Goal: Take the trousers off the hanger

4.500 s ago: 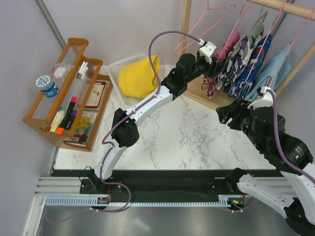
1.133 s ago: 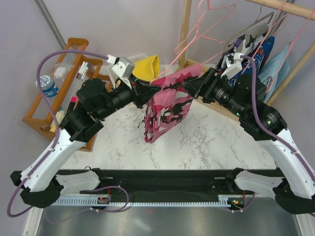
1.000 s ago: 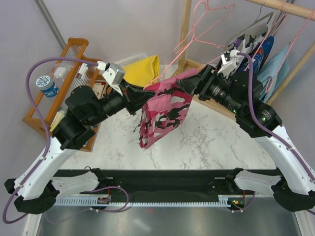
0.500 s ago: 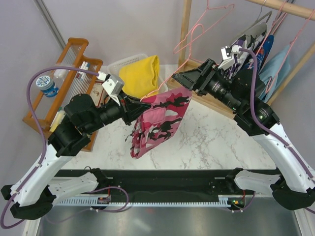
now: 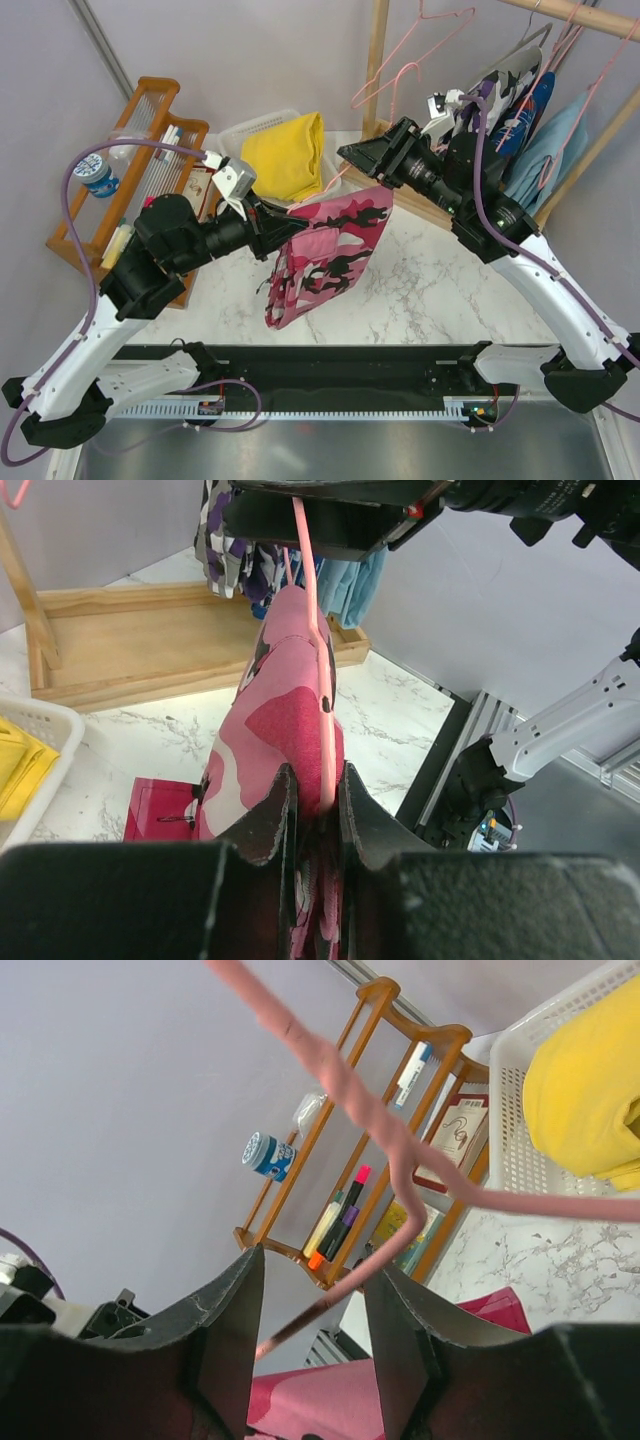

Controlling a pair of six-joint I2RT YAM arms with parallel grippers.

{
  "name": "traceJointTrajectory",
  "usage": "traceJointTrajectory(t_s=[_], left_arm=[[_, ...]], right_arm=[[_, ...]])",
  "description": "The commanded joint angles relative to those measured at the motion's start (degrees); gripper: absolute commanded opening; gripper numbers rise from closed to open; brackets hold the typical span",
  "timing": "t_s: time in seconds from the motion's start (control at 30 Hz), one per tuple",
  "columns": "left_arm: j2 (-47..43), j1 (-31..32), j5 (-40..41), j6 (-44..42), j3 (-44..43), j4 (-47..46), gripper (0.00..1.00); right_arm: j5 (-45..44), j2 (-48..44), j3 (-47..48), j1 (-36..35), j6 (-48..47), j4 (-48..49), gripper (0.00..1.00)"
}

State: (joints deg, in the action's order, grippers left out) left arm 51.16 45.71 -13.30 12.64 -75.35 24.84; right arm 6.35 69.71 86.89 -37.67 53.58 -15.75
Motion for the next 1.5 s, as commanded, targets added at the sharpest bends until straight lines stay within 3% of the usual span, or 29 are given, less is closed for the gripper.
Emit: traceJointTrajectory(t_s=[0.0,0.1,0.23,0.3,0.37,0.47,0.53,0.57,0.63,0.67,0.73,0.93,1.03,1.07,1.33,1.47], left_arm=[[-3.1,0.0,-0.9,1.0,0.1,-10.3,0.02],[-3.5,0.0,0.9,-0.2,0.6,-9.8,0.02],[-3.5,-0.1,3.3,-1.2,1.1,-9.4,0.02],[-3.4,0.0,2.8,-1.6,1.3,-9.5,0.02],[-3.5,0.0,1.8,-1.9,2.0,-9.3,0.02],[-4.0,0.0,-0.7,-2.5,2.6,-8.4,0.02],[-4.5,0.0,-2.4,-2.8,2.6,-6.9,0.18],[-4.9,-0.1,-3.5,-2.8,2.8,-5.4,0.42],[-6.8,-0.1,-5.1,-3.0,3.4,-4.4,0.54],[-7.6,0.0,-6.5,-3.0,4.4,-3.7,0.85],[-10.2,0.0,-7.7,-2.6,5.5,-2.9,0.91],[-16.6,-0.1,-7.0,-2.7,7.7,2.3,0.91],[-19.4,0.0,-5.5,-4.7,8.2,5.8,0.82],[-19.5,-0.1,-5.4,-5.3,8.1,6.6,0.74],[-18.6,-0.1,-9.7,-6.3,9.3,7.5,0.7],[-17.9,0.0,-11.2,-4.2,12.5,2.8,0.6]], right_arm=[[-2.9,0.3,0.6,-0.3,0.8,2.7,0.51],[-4.9,0.2,-0.1,-0.6,1.4,2.3,0.5],[-6.0,0.7,-0.2,-2.0,1.9,2.1,0.33],[-7.9,1.7,0.1,-2.8,2.1,2.1,0.23],[-8.6,2.8,0.5,-3.0,2.3,2.0,0.0],[-8.7,3.7,0.4,-3.4,2.6,2.4,0.0],[-8.5,3.7,-0.7,-3.4,3.9,4.0,0.0],[-7.3,3.6,-2.1,-3.3,4.4,4.7,0.0],[-6.5,3.7,-3.2,-3.3,5.2,6.1,0.0],[-3.3,3.8,-3.7,-3.3,5.4,6.6,0.0],[-1.7,3.5,-5.0,-3.3,6.0,7.7,0.0],[4.8,1.3,-5.7,-2.1,5.1,6.1,0.0],[9.4,0.3,-5.3,-1.4,5.3,5.6,0.0],[11.0,-0.1,-5.2,-1.2,5.7,5.6,0.0],[22.0,-2.1,-3.4,3.1,8.7,5.6,0.0],[24.1,-2.7,-1.5,5.4,10.3,5.5,0.0]])
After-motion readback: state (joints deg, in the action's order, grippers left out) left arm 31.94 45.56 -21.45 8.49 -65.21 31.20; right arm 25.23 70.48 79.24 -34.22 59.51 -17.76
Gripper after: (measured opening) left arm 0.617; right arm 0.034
